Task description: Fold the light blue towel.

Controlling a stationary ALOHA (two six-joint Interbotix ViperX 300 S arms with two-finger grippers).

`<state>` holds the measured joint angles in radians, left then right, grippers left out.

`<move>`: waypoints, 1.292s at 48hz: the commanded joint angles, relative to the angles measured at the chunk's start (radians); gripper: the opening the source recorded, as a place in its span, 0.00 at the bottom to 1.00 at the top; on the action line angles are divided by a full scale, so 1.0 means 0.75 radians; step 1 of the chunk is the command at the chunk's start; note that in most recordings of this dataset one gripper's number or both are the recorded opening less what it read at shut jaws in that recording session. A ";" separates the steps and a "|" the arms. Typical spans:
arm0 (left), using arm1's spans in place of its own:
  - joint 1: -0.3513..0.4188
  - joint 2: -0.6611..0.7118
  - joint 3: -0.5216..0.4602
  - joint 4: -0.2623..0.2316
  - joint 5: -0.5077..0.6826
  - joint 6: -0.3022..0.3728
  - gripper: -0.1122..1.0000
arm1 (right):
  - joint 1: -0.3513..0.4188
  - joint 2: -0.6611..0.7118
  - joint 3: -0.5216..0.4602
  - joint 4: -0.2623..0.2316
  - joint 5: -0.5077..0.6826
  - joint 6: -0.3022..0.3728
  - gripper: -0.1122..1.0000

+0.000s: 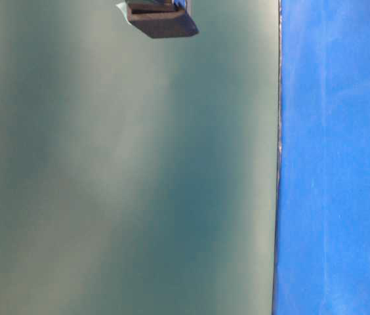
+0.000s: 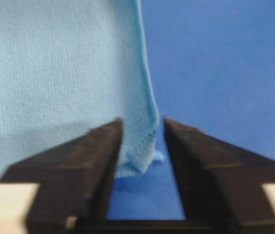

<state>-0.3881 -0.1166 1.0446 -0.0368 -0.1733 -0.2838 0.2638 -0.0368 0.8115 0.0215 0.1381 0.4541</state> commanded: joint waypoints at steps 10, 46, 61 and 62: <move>0.025 -0.090 -0.041 0.002 0.053 0.031 0.65 | 0.000 -0.110 -0.010 -0.057 0.045 -0.018 0.65; 0.448 -0.104 0.043 0.002 0.121 0.141 0.64 | -0.337 -0.037 0.045 -0.215 0.025 -0.020 0.65; 0.475 0.065 0.010 0.002 0.082 0.125 0.63 | -0.350 0.029 0.047 -0.207 0.016 -0.004 0.65; 0.475 0.067 0.012 0.002 0.084 0.123 0.62 | -0.350 0.029 0.047 -0.207 0.016 -0.004 0.65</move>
<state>-0.0353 -0.0660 1.0692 -0.0368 -0.1028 -0.1856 0.0046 -0.0046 0.8575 -0.1365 0.1595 0.4510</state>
